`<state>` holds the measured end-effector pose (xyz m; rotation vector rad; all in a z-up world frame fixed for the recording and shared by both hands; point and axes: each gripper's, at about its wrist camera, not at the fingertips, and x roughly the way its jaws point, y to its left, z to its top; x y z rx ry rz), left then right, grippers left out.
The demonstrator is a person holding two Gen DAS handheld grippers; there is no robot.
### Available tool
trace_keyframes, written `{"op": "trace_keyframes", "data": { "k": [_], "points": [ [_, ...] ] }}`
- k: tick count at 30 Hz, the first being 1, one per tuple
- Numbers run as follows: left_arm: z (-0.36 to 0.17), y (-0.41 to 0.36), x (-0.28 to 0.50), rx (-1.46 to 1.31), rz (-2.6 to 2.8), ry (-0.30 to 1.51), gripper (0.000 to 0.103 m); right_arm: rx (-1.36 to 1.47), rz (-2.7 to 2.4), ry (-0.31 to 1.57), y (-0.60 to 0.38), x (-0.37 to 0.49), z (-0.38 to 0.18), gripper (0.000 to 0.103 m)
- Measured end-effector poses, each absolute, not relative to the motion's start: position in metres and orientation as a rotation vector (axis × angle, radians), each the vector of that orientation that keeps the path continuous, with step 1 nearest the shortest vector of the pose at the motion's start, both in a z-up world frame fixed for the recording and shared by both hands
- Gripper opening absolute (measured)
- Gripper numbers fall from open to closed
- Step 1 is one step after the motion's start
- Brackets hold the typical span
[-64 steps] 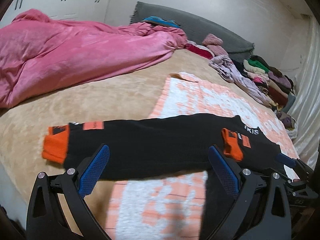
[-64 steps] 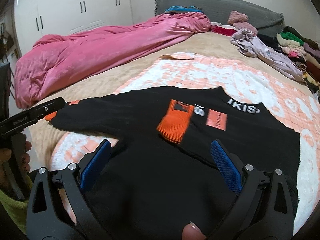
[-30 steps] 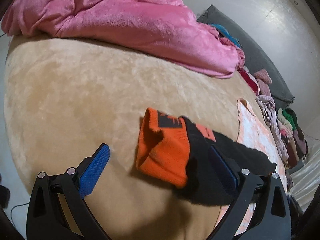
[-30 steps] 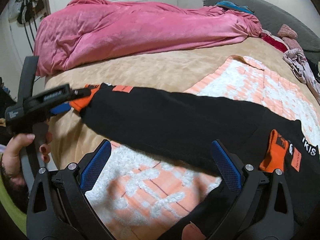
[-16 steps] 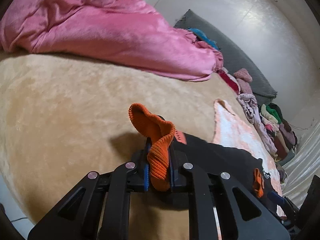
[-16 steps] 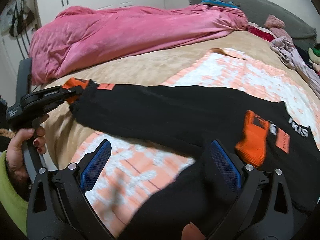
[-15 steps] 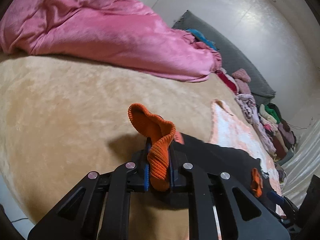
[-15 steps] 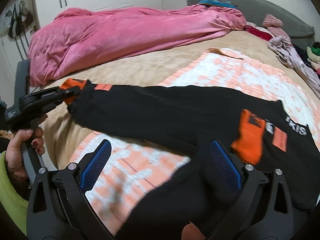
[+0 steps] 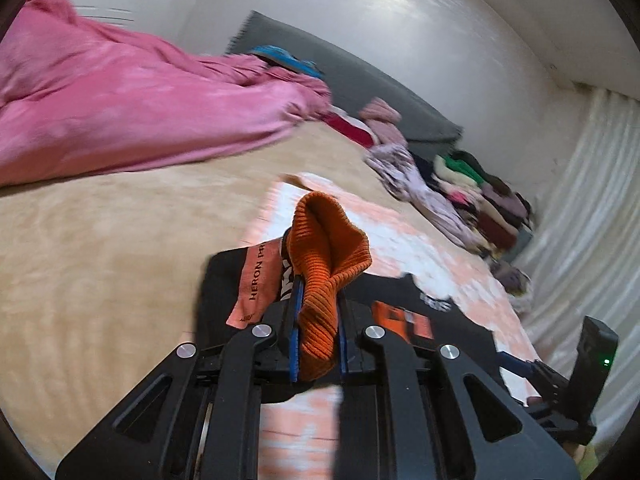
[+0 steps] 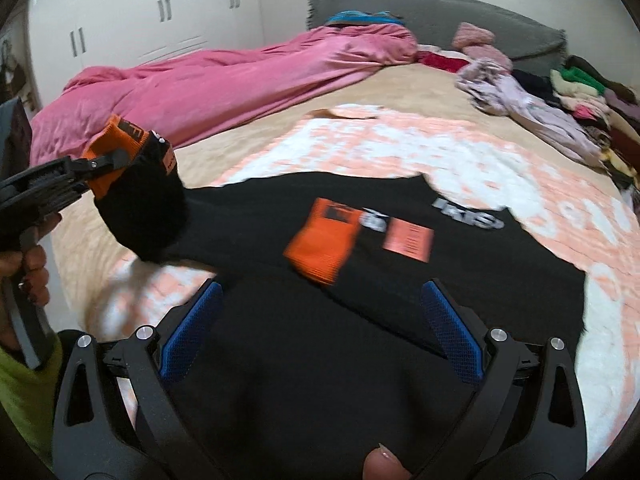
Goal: Fold small clothes
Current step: 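Fold the sleeve across the shirt toward the right tool and release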
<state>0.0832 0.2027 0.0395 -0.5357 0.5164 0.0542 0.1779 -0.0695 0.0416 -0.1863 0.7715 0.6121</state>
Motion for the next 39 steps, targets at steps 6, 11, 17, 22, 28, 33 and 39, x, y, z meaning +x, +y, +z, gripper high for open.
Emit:
{"op": "trace_keyframes", "data": {
  "k": [6,11,17,22,28,33,39],
  "points": [
    [0.043,0.151,0.110,-0.503,-0.048,0.559,0.012,-0.082,0.543,0.759,-0.124,0.196,0.038,0.094],
    [0.041,0.106,0.132,-0.470,-0.126,0.592,0.012,0.007,0.494,0.763,-0.160,0.209,0.032,0.094],
    [0.022,0.061,0.154,-0.435,-0.218,0.643,0.012,0.056,0.425,0.732,-0.199,0.215,0.036,0.094],
    [0.001,0.037,0.162,-0.397,-0.262,0.690,0.012,0.105,0.370,0.717,-0.224,0.224,0.039,0.094],
    [-0.022,0.012,0.174,-0.344,-0.309,0.751,0.013,0.128,0.355,0.726,-0.232,0.230,0.035,0.094],
    [-0.033,0.000,0.179,-0.309,-0.337,0.782,0.017,0.112,0.352,0.740,-0.230,0.231,0.029,0.094],
    [-0.049,-0.015,0.181,-0.303,-0.399,0.849,0.027,0.115,0.364,0.766,-0.227,0.234,0.022,0.094]
  ]
}}
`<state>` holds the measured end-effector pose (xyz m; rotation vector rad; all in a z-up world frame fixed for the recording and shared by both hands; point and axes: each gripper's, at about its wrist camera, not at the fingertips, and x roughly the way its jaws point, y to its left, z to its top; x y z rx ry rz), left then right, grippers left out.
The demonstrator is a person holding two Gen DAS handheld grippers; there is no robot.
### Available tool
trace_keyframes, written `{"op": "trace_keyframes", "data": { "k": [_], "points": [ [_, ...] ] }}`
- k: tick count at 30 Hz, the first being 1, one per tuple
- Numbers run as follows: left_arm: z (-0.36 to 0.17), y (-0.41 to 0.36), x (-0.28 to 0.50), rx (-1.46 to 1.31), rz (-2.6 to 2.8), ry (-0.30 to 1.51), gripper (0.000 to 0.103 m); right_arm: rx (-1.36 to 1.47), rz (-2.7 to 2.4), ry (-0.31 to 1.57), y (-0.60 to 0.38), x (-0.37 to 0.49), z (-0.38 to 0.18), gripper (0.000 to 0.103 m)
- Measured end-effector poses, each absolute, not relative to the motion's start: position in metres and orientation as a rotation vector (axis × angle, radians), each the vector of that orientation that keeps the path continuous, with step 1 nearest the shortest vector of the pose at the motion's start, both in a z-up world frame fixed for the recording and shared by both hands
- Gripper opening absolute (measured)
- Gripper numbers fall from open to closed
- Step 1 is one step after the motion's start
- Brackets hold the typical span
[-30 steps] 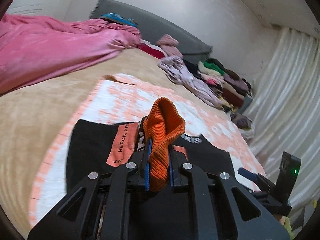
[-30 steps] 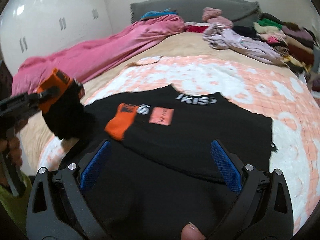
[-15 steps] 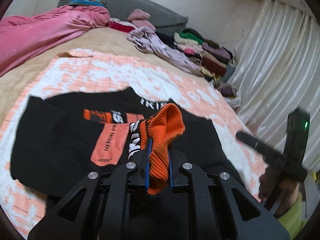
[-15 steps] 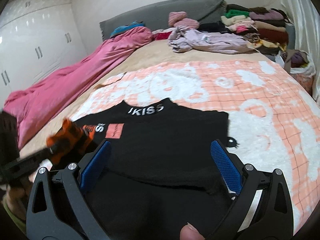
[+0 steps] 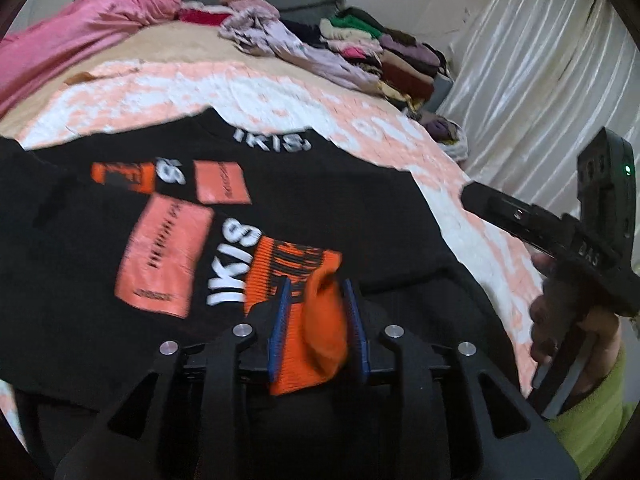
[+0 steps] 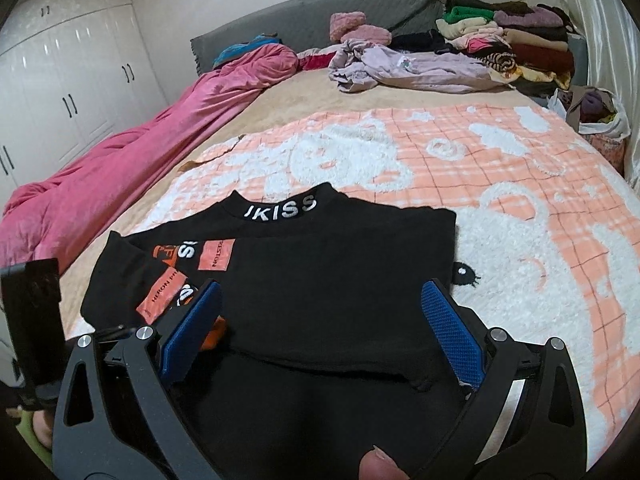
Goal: Fold small clothes
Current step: 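Fold the sleeve across the shirt toward the right tool and release, then grasp the folded orange cuff with the right tool and straighten it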
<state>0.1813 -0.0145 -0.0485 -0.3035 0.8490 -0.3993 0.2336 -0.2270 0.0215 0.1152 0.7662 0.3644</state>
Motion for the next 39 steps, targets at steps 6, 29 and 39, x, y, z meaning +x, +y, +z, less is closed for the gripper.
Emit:
{"op": "trace_keyframes", "data": {
  "k": [6,29,39],
  "points": [
    [-0.041,-0.012,0.173,-0.293,-0.417,0.848,0.041,0.144,0.397,0.790,-0.224,0.236,0.017,0.094],
    [0.021,0.097,0.163,-0.296,-0.070,0.632,0.075,0.142,0.597,1.014,-0.120,0.221,-0.040,0.064],
    [0.024,0.112,0.163,-0.323,-0.047,0.619,0.075,0.103,0.639,0.969,-0.112,0.219,-0.033,0.009]
  ]
}}
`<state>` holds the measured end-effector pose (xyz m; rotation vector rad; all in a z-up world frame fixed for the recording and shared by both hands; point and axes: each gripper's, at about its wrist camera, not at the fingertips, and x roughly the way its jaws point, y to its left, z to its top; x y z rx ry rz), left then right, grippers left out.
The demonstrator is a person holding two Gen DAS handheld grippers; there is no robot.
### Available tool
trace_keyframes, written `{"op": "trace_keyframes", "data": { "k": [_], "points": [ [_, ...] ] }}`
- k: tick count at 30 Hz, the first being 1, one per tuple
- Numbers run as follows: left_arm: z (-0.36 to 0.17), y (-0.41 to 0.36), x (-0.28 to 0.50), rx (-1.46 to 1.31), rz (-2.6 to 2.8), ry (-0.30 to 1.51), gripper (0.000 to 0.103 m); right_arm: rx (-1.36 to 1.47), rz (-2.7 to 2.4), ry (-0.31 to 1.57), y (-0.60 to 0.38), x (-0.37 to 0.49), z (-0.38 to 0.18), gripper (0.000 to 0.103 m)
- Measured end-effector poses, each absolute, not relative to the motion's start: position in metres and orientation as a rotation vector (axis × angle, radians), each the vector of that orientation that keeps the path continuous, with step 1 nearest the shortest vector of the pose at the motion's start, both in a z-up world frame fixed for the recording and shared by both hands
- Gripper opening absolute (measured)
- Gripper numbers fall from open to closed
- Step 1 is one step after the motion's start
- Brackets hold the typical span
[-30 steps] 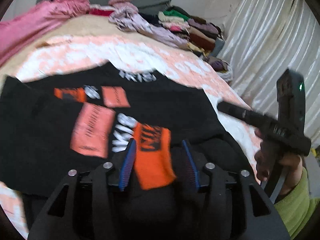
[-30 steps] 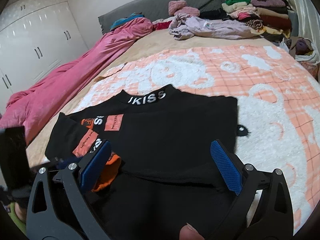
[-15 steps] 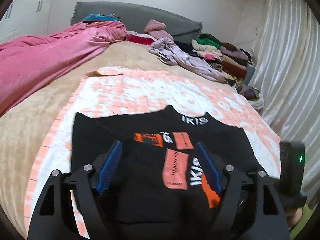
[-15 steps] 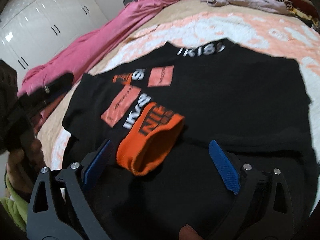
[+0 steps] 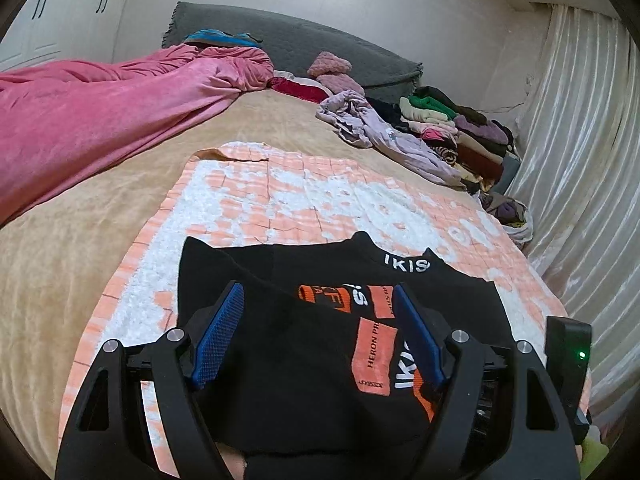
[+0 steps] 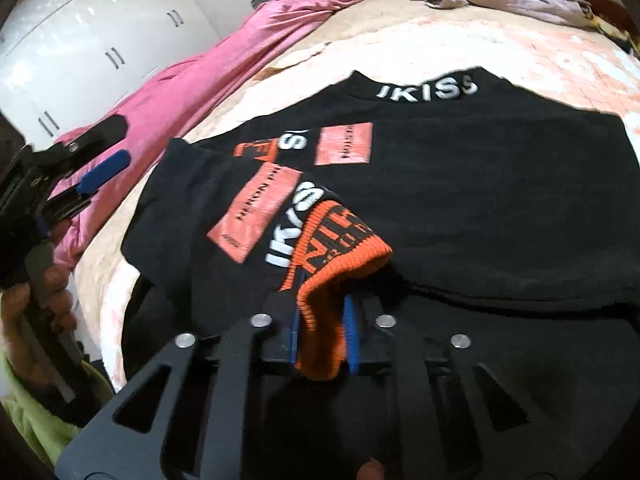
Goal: Fold small clothes
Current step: 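Grasp the folded orange cuff with the right tool and straighten it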
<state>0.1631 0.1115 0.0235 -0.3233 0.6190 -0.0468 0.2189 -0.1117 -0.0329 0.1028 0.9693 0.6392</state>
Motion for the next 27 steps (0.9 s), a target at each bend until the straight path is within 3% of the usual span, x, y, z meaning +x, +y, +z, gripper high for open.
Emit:
{"op": "trace_keyframes", "data": {
  "k": [16,27],
  "points": [
    [0.027,0.137,0.164,-0.351,0.017,0.590,0.075,-0.141,0.513,0.699,-0.152,0.244,0.054,0.008],
    [-0.006,0.087,0.192,-0.216,-0.049,0.680,0.075,-0.120,0.384,0.872,-0.197,0.278,-0.007,0.008]
  ]
}}
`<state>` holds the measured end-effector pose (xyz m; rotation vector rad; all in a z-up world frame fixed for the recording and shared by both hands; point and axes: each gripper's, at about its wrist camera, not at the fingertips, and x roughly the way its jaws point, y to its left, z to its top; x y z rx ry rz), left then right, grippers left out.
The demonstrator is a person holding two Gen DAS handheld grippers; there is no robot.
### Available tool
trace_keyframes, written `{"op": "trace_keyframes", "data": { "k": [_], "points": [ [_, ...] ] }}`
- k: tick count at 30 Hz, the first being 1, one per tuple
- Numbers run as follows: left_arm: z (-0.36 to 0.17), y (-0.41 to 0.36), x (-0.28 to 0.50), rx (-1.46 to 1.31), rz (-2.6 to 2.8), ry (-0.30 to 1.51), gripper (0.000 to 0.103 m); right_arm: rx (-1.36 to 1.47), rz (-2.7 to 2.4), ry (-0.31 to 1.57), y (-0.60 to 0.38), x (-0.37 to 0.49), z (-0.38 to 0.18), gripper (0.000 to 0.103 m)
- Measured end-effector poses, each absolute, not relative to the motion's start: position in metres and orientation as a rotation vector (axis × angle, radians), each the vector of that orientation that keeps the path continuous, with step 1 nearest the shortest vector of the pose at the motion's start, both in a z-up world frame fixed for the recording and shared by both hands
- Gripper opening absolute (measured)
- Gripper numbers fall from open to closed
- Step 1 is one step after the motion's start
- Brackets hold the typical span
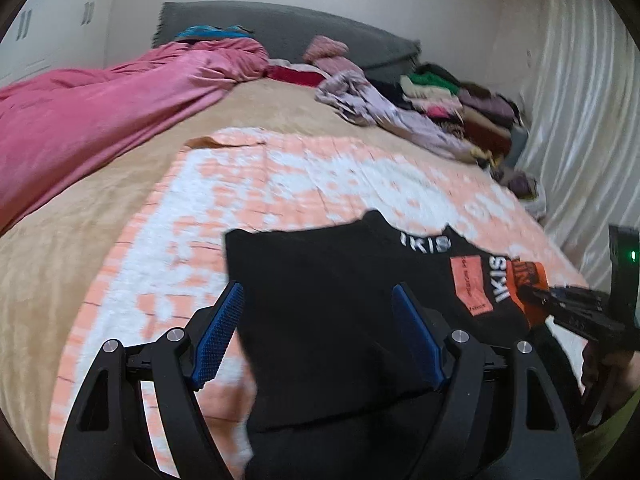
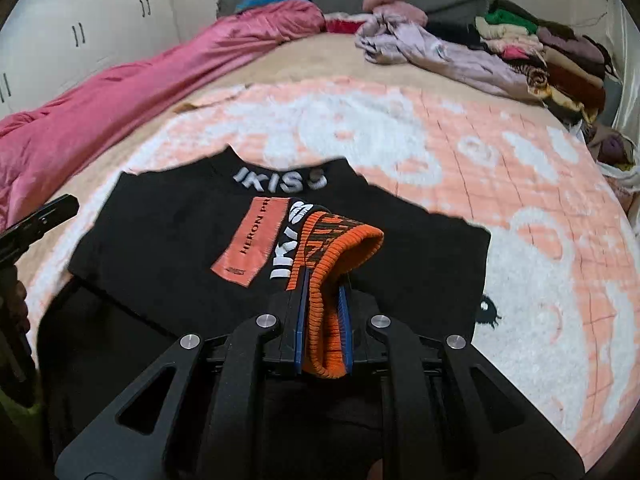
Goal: Fold small clothes
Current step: 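Grasp the folded orange cuff with the right tool and straighten it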
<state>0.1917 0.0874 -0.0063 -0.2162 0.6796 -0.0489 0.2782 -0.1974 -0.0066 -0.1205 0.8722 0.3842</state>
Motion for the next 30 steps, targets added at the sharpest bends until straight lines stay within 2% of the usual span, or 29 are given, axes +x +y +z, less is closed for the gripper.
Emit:
{"op": "trace_keyframes", "data": {
  "k": [12,16,18,28,30],
  "points": [
    [-0.046,0.063,0.217,-0.165,-0.088,0.804,0.075,-0.137,0.327,0.938,-0.207,0.291,-0.024,0.008],
    [-0.051,0.060,0.217,-0.146,-0.083,0.817,0.076,-0.148,0.297,0.951,-0.211,0.294,-0.030,0.013],
    [-0.052,0.060,0.217,-0.143,-0.081,0.817,0.076,-0.140,0.272,0.949,-0.217,0.296,-0.030,0.021],
    [-0.035,0.060,0.208,-0.161,-0.083,0.784,0.076,-0.060,0.265,0.881,-0.236,0.284,-0.002,0.026],
    [-0.029,0.056,0.204,-0.151,-0.089,0.764,0.076,-0.055,0.300,0.849,-0.233,0.277,0.006,0.030]
  ]
}}
